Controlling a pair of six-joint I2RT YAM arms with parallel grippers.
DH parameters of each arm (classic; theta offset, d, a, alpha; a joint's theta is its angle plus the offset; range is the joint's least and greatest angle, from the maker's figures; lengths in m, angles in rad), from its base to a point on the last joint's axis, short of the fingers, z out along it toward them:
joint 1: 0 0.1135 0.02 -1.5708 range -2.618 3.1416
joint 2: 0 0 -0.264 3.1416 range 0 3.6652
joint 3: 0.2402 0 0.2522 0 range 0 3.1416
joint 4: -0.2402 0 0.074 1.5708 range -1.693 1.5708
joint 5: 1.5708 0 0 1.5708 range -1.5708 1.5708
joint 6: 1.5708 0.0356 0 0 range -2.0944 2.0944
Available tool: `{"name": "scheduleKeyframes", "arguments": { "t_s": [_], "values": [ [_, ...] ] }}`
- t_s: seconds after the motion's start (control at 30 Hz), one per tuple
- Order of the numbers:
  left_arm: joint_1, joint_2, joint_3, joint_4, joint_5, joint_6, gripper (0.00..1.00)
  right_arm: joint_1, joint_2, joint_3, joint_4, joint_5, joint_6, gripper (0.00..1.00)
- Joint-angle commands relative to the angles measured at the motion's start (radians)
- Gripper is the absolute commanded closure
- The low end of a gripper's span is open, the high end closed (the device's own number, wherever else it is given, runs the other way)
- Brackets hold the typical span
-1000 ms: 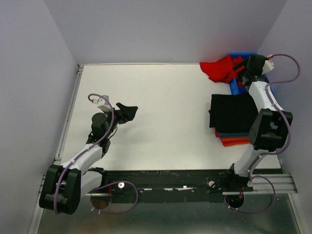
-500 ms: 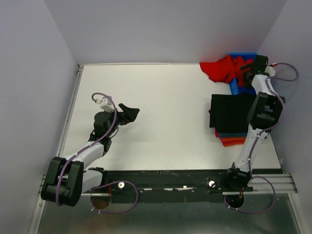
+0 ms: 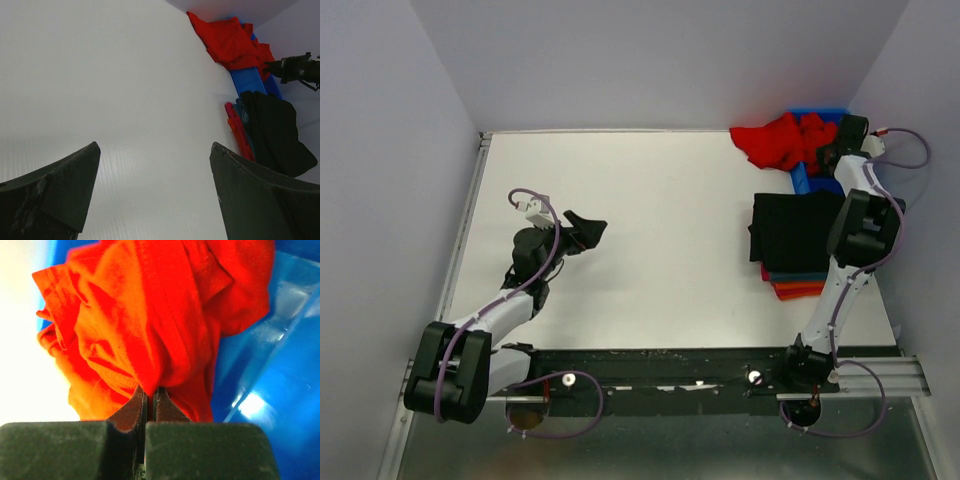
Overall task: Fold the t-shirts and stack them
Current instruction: Grab crumpled tshirt from bin with the right arm, then move the tshirt to the center of the board
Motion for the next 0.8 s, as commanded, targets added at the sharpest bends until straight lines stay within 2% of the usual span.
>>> {"name": "scheduleKeyframes", "arguments": {
  "t_s": [0.0, 0.13, 0.2, 0.3, 0.43, 0.53, 0.63, 0.67, 0.7, 0.73, 0.77],
  "values": [
    [-0.004, -0.020, 0.018, 0.010, 0.014, 0.021, 0.01, 0.074, -0.281, -0.119, 0.152, 0.159, -0.123, 0.99],
    [-0.006, -0.049, 0.017, -0.005, 0.004, 0.031, 0.01, 0.160, -0.420, -0.113, 0.157, 0.187, -0.229, 0.99],
    [-0.009, -0.065, 0.017, -0.017, -0.006, 0.036, 0.01, 0.207, -0.473, -0.106, 0.166, 0.150, -0.301, 0.99],
    [-0.007, -0.100, 0.017, -0.040, -0.021, 0.047, 0.01, 0.267, -0.545, -0.099, 0.166, 0.009, -0.378, 0.99],
    [-0.009, -0.141, 0.014, -0.080, -0.059, 0.061, 0.01, 0.469, -0.615, -0.075, 0.182, -0.181, -0.493, 0.99],
    [-0.012, -0.167, 0.005, -0.085, -0.073, 0.064, 0.01, 0.610, -0.628, 0.020, 0.144, -0.244, -0.600, 0.99],
    [-0.017, -0.187, 0.000, -0.095, -0.084, 0.071, 0.01, 0.655, -0.622, 0.124, 0.085, -0.356, -0.584, 0.99],
    [-0.018, -0.193, 0.003, -0.102, -0.087, 0.073, 0.01, 0.654, -0.625, 0.140, 0.065, -0.381, -0.562, 0.92],
    [-0.020, -0.201, 0.003, -0.109, -0.093, 0.076, 0.01, 0.654, -0.635, 0.143, 0.042, -0.373, -0.550, 0.58],
    [-0.020, -0.209, 0.006, -0.118, -0.095, 0.077, 0.01, 0.654, -0.654, 0.135, 0.013, -0.347, -0.538, 0.32],
    [-0.021, -0.216, 0.006, -0.125, -0.101, 0.079, 0.01, 0.655, -0.670, 0.114, -0.020, -0.306, -0.536, 0.22]
  ]
}}
